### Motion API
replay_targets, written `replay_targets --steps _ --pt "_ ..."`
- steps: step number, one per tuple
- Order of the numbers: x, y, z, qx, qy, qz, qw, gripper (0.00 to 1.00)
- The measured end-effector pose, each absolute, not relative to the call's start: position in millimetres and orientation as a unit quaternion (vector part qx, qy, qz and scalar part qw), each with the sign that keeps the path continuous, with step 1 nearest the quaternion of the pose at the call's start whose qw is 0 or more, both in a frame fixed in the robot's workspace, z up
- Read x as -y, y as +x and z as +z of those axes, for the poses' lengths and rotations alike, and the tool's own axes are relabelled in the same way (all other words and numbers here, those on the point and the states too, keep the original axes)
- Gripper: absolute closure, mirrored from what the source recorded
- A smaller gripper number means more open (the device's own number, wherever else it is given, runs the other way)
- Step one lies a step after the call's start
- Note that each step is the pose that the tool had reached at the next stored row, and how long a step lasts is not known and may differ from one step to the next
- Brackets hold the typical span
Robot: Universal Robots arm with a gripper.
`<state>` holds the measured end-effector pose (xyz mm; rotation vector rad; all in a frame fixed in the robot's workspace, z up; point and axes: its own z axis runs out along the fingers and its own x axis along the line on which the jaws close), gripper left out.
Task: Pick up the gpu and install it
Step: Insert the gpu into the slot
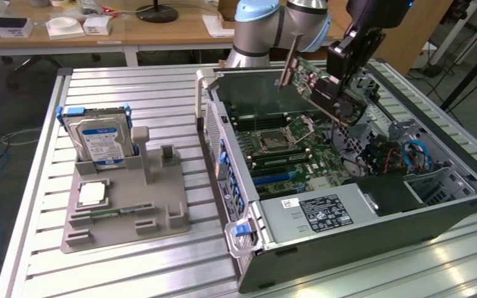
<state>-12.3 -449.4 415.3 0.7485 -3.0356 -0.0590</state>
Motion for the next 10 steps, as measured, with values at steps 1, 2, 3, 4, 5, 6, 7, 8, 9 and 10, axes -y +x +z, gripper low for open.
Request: replay_targets --steps 1,2,3,4,5,6,7,8,9,10 --pt "449.4 -12.3 415.3 0.969 0.245 -0.019 0.007 0.74" --pt "449.4 -12.3 415.2 0.968 0.252 -0.019 0.008 0.74" --pt "449.4 -12.3 415.2 0.966 0.257 -0.019 0.008 0.74" --pt "449.4 -12.3 415.1 0.965 0.263 -0.019 0.008 0.74" --pt "449.4 -12.3 415.1 0.963 0.269 -0.019 0.008 0.74" --pt "449.4 -12.2 415.1 0.961 0.275 -0.019 0.008 0.74" --pt "449.4 -12.1 415.0 0.959 0.282 -0.019 0.008 0.74" --pt "449.4 -12.1 415.0 0.958 0.288 -0.018 0.008 0.74" --pt "449.4 -12.1 415.0 0.956 0.294 -0.018 0.008 0.74" --pt "449.4 -12.0 414.9 0.954 0.299 -0.018 0.008 0.74"
